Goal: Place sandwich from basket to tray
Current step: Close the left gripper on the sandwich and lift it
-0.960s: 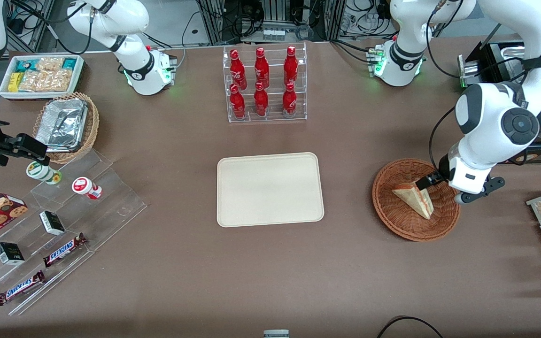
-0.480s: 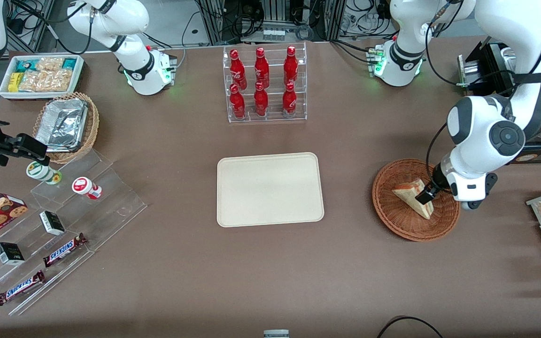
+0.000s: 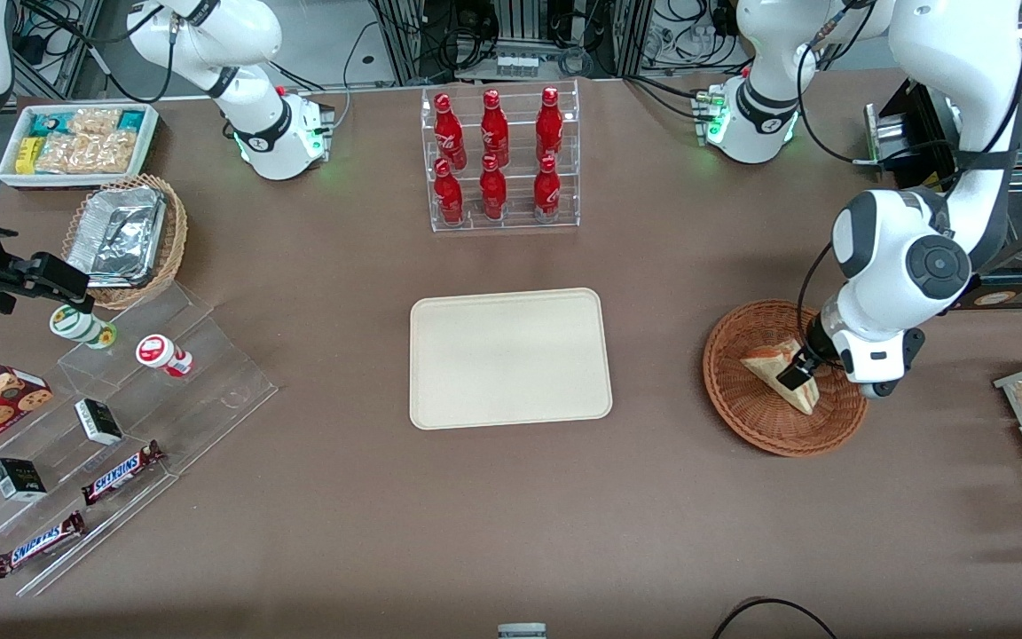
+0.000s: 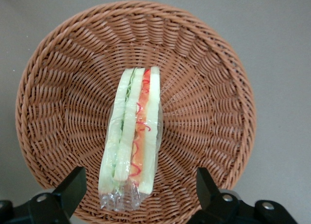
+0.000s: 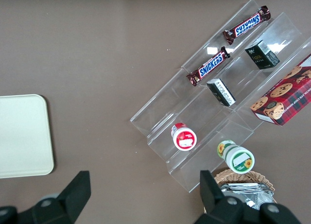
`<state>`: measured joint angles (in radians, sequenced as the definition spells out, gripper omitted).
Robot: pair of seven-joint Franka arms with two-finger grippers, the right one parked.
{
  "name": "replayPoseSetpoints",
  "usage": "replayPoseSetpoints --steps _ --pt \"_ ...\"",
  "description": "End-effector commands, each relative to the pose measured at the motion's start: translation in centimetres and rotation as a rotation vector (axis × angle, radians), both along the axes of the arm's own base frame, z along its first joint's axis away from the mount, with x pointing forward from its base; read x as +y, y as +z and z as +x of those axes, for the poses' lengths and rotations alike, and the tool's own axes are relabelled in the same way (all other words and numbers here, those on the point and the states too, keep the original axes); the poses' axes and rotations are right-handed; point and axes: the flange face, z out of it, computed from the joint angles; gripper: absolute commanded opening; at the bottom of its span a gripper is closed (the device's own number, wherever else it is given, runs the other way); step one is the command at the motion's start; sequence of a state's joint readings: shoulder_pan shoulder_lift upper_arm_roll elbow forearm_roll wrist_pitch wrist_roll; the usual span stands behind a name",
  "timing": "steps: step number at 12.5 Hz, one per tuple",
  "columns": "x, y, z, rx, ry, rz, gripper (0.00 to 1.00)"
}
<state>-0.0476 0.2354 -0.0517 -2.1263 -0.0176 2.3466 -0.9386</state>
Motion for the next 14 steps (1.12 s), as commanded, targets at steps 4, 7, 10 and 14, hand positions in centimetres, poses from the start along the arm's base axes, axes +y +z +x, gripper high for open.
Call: replayPoseSetpoints --steps 4,7,10,14 --pt "-0.2 -3.2 -1.3 -0.006 0.029 0.007 1.00" --pt "-0.2 -4.9 -1.2 0.000 0.032 0.006 1.00" --pt "-0.1 -5.3 -1.5 0.011 0.030 0.008 0.12" --pt "-0.5 -3.2 -1.8 0.030 -0.066 0.070 0.00"
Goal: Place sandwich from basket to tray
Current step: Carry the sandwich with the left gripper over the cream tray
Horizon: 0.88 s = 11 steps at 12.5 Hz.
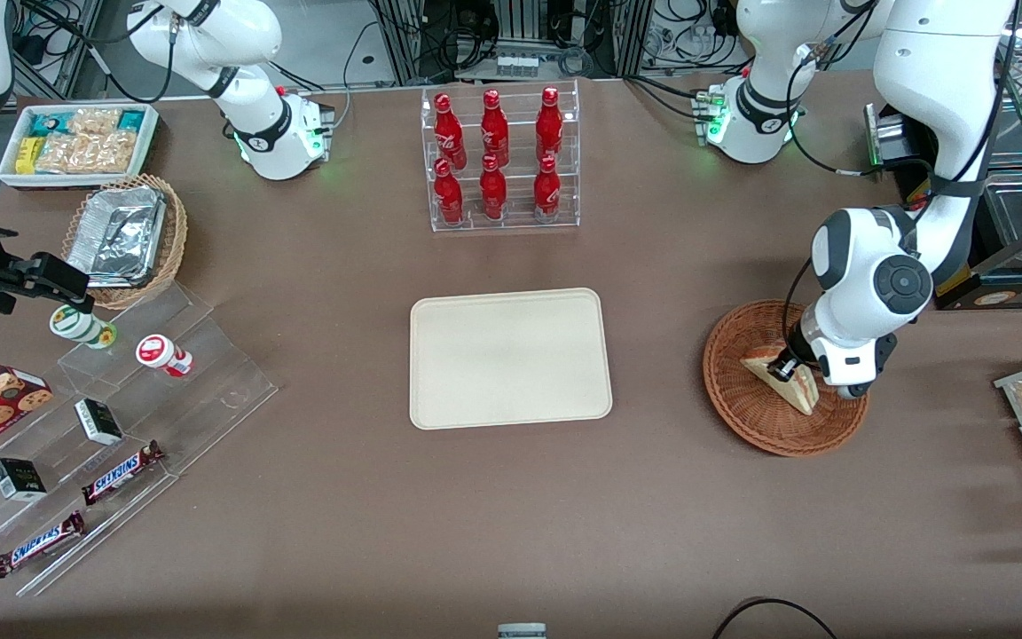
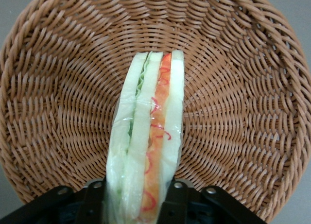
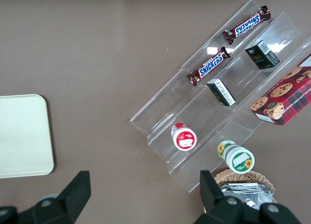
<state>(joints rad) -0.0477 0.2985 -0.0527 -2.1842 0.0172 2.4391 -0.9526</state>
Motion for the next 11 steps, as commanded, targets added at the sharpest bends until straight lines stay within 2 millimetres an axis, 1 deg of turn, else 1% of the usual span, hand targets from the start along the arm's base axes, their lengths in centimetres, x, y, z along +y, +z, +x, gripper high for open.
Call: replayPoseSetpoints --steps 1,2,4,5,6,7,8,9,11 --pt "-2.6 3.2 -0.4 0.014 -0.126 0.073 0.00" --pt "-3.8 4.5 -0.1 0.027 -0.158 0.082 0.00" --pt "-6.9 7.3 0.5 0.086 -0.322 0.078 0.00" --pt "-8.5 8.9 0.9 0.113 -0.363 0.072 0.00" --pt "-11.0 10.1 0.9 0.123 -0.402 0.061 0.00" --pt "-14.4 10.6 0.5 0.123 -0.455 0.043 0.00" --pt "-17.2 10.3 0.0 0.120 -0.500 0.024 0.00" --pt "-19.5 10.0 -0.3 0.116 -0.539 0.002 0.00" --pt "-24.0 9.7 -0.1 0.113 -0.591 -0.055 0.00"
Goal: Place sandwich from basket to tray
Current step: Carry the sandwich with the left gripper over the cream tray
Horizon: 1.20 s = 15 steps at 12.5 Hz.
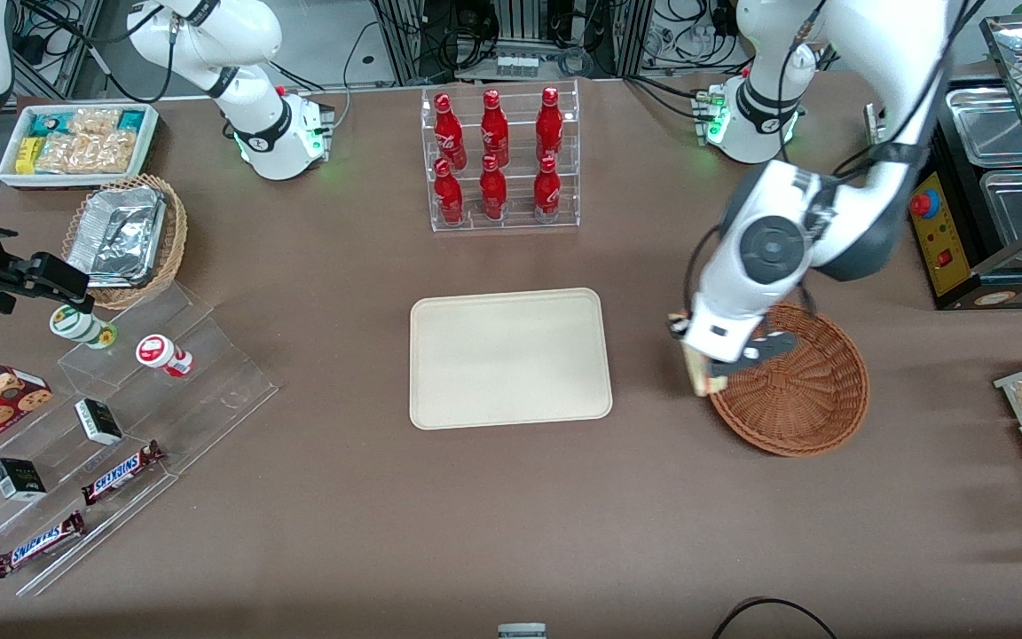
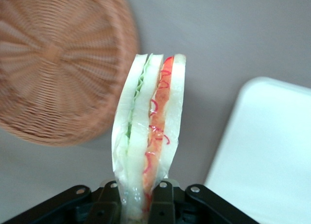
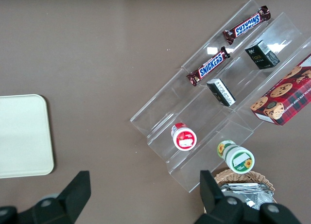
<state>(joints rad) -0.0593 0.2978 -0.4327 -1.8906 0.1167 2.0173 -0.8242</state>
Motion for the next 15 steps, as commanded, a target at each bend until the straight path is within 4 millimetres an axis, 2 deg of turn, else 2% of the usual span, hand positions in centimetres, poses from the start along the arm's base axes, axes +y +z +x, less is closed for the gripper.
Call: replayPoseSetpoints --steps 1,3,5,8,11,15 --pt "-5.4 -0.5 1.3 0.025 -0.058 -0.083 0.00" --pt "-12.4 -0.9 -0.7 0.019 -0.086 -0.089 0.00" --pt "-16.0 -3.1 -1.3 -0.003 -0.097 -0.054 0.00" --pt "-22.6 -4.9 -2.8 -0.001 -0.089 -0.081 0.00" --pt "-26.7 -7.4 -3.6 -0.062 -0.053 -0.034 0.00" --pt "-29.0 -9.9 -3.8 -0.094 -0.043 -0.005 0.00"
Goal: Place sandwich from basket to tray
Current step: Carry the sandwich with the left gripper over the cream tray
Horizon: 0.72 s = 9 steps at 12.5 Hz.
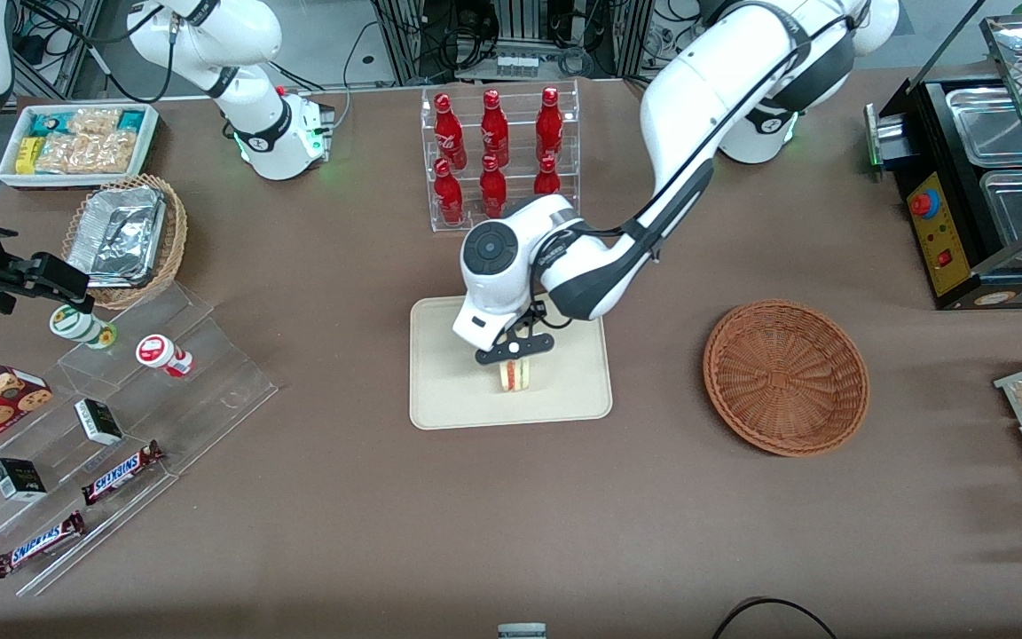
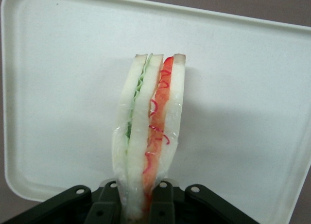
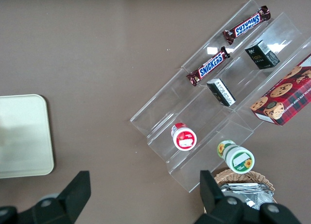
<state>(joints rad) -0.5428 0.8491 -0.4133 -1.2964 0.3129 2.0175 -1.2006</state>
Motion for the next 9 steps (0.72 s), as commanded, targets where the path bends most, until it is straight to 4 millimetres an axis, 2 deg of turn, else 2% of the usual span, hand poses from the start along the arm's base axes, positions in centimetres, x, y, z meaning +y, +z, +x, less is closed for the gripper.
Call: replayPoseSetpoints --steps 1,7,8,9 --pt "-1.1 -0.5 0.3 -0.021 0.025 0.020 0.00" --pt "-1.2 -1.8 0.2 -0.006 0.090 0.020 0.00" --pt "-1.2 -2.1 0.1 -0.004 0.089 0.020 0.10" --pt "-1.2 -2.1 0.2 -0.006 0.090 0.016 0.36"
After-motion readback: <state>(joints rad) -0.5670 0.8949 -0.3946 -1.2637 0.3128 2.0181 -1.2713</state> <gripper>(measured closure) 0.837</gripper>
